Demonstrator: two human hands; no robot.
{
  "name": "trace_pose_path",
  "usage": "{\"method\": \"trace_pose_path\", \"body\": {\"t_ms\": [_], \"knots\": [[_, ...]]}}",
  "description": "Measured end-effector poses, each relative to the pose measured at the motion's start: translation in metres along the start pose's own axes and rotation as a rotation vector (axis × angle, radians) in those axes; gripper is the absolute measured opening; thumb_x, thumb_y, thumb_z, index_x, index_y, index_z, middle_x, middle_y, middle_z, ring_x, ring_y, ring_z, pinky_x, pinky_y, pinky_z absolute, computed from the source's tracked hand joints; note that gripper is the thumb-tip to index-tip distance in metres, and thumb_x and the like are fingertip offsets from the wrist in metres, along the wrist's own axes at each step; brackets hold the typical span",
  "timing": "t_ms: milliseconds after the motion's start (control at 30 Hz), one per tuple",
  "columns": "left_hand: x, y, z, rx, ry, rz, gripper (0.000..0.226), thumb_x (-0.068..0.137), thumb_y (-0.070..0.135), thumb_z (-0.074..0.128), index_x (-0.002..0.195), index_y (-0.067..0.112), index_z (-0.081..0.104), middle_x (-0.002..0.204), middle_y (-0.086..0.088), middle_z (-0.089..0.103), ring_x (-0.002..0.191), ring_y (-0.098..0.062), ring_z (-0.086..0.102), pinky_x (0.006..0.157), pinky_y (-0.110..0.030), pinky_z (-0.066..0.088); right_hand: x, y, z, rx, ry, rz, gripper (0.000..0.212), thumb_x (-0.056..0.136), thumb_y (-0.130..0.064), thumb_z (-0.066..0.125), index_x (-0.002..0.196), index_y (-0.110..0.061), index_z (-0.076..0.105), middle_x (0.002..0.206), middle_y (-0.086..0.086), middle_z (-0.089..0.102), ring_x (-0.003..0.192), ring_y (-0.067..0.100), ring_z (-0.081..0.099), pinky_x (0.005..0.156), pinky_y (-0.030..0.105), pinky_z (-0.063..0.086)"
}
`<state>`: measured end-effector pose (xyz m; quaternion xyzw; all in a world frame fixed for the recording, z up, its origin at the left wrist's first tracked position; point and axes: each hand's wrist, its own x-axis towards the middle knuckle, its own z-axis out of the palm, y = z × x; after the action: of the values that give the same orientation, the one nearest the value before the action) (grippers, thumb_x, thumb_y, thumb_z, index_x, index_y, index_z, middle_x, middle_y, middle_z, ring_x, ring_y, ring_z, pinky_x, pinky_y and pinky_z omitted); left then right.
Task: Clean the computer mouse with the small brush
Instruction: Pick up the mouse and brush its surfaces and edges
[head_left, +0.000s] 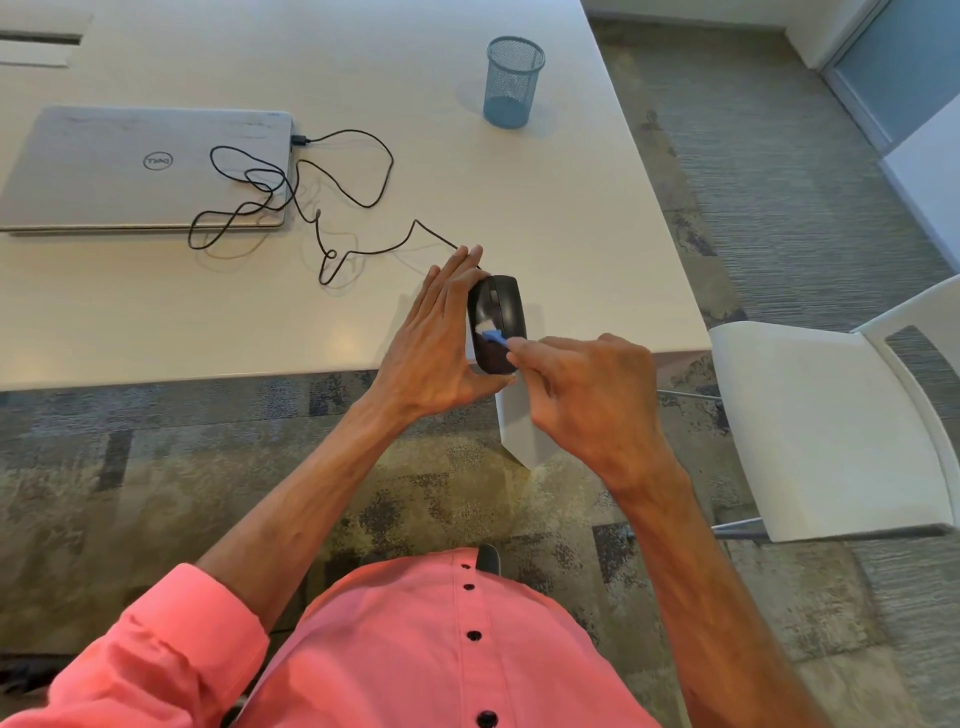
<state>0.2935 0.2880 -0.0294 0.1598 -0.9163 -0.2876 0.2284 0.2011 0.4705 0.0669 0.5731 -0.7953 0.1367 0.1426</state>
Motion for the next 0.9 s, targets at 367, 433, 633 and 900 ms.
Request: {"method": "trace_pose_path", "body": {"t_ms": [367, 433, 633, 900], "knots": [[0.002, -0.002, -0.004, -0.019, 0.011, -0.026, 0.124, 0.076, 0.060, 0.100, 0.169, 0.008, 0.035, 0.186, -0.003, 0.031, 0.176, -0.020, 0.025, 0.145, -0.046, 0.015, -0.008, 0.010, 0.005, 0.058, 0.171, 0.090, 0.024, 0.107, -0.027, 0.064, 0.119, -0.022, 0.085, 0.074, -0.011, 0.078, 0.054, 0.004, 0.041, 0.056, 0.024, 0.027], [0.003, -0.002, -0.004, -0.013, 0.021, -0.023, 0.126, 0.078, 0.060, 0.100, 0.172, 0.010, 0.032, 0.186, -0.002, 0.032, 0.176, -0.020, 0.025, 0.145, -0.046, 0.015, -0.012, 0.013, 0.008, 0.077, 0.119, 0.081, 0.028, 0.107, -0.030, 0.061, 0.119, -0.022, 0.085, 0.070, -0.011, 0.077, 0.050, 0.006, 0.048, 0.054, 0.024, 0.032], [-0.001, -0.005, 0.001, 0.116, 0.009, 0.027, 0.131, 0.087, 0.075, 0.088, 0.182, 0.015, 0.021, 0.188, -0.002, 0.028, 0.176, -0.024, 0.023, 0.145, -0.052, 0.015, -0.017, 0.021, 0.004, 0.175, 0.053, 0.047, 0.016, 0.104, -0.032, 0.072, 0.096, -0.027, 0.085, 0.060, -0.013, 0.070, 0.046, 0.012, 0.061, 0.055, 0.029, 0.051], [0.003, 0.002, -0.002, 0.032, 0.054, -0.022, 0.114, 0.076, 0.061, 0.093, 0.163, 0.007, 0.043, 0.163, -0.008, 0.052, 0.157, -0.029, 0.049, 0.135, -0.056, 0.036, -0.018, 0.027, 0.008, 0.092, 0.135, -0.076, 0.023, 0.102, -0.020, 0.078, 0.125, -0.023, 0.083, 0.094, -0.009, 0.086, 0.063, 0.015, 0.073, 0.054, 0.025, 0.041]]}}
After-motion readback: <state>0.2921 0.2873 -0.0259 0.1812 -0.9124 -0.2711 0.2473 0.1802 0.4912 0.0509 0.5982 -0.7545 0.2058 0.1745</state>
